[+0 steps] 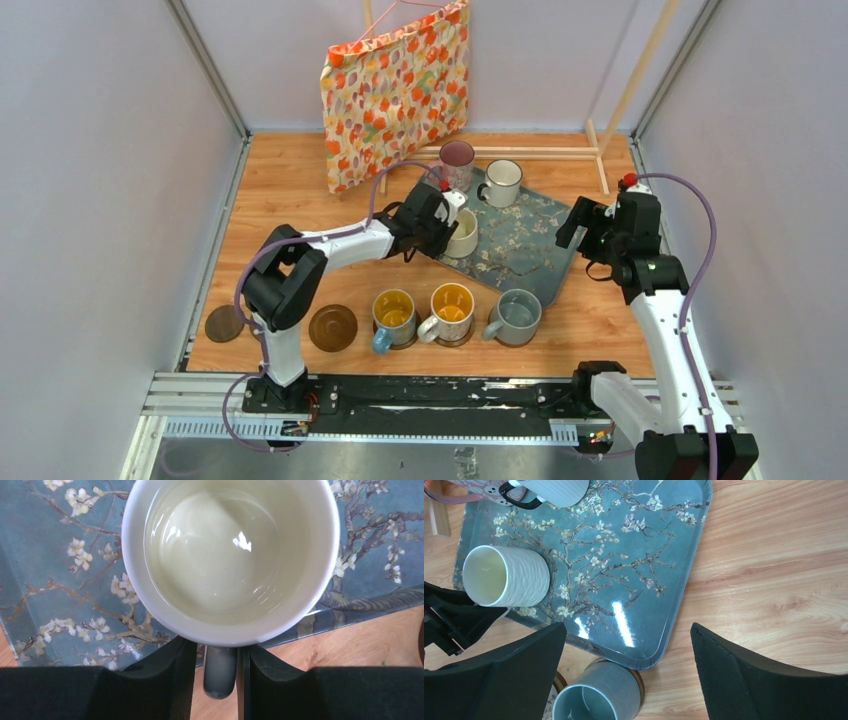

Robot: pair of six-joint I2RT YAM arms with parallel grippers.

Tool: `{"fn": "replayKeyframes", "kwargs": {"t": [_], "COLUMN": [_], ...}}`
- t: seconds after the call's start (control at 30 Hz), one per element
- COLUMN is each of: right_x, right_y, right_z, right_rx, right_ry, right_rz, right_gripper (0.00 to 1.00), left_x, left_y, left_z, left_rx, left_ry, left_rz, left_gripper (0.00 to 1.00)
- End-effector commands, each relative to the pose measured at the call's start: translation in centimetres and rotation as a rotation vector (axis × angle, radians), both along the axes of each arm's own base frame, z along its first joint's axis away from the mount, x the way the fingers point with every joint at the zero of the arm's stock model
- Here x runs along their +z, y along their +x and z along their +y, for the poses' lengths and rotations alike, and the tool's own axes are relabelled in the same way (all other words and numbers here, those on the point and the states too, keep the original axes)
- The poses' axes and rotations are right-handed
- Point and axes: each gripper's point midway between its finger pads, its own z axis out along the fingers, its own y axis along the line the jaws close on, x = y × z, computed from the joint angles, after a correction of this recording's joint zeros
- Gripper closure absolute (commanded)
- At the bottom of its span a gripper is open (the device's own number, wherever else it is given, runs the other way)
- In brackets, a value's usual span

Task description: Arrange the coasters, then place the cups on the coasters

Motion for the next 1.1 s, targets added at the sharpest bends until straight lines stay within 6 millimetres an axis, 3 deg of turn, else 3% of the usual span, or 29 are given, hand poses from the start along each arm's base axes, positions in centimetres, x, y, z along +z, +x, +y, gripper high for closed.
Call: {"fn": "replayKeyframes", "kwargs": {"t": [0.0, 0.2, 0.47, 0.77, 1.07], "right_x": [-0.6, -0.6, -0.5, -0.7, -0.9], "right_y": [-0.6, -0.5, -0.5, -0.4, -0.4], "right_z": [-0.4, -0.3, -0.4, -0.3, -0.1], "right_rx": [-0.005, -0.001, -0.003, -0.003, 0.003], "right_ry": [-0.023, -0.024, -0.027, -0.021, -0.015], "right_rz": [0.023, 0.023, 0.024, 0.032, 0.034], "right_gripper": [0.0, 0.0, 0.0, 0.0, 0.0], "left_x": [0.0, -0.1, 1.7, 7.1, 9.5], "left_y": [0.8, 1.1, 1.5, 2.3, 1.1], "left_z": [-0.9, -1.2, -1.4, 1.1, 5.8], "left_rx": [-0.002, -0.002, 0.031, 0.196, 0.411], "left_ry": [-0.008, -0.016, -0.067, -0.106, -0.067], "left_rz": [-0.027, -0.029, -0.068, -0.171, -0.188], "left_gripper": [0.63, 0.68, 1.0, 1.0, 1.0]}}
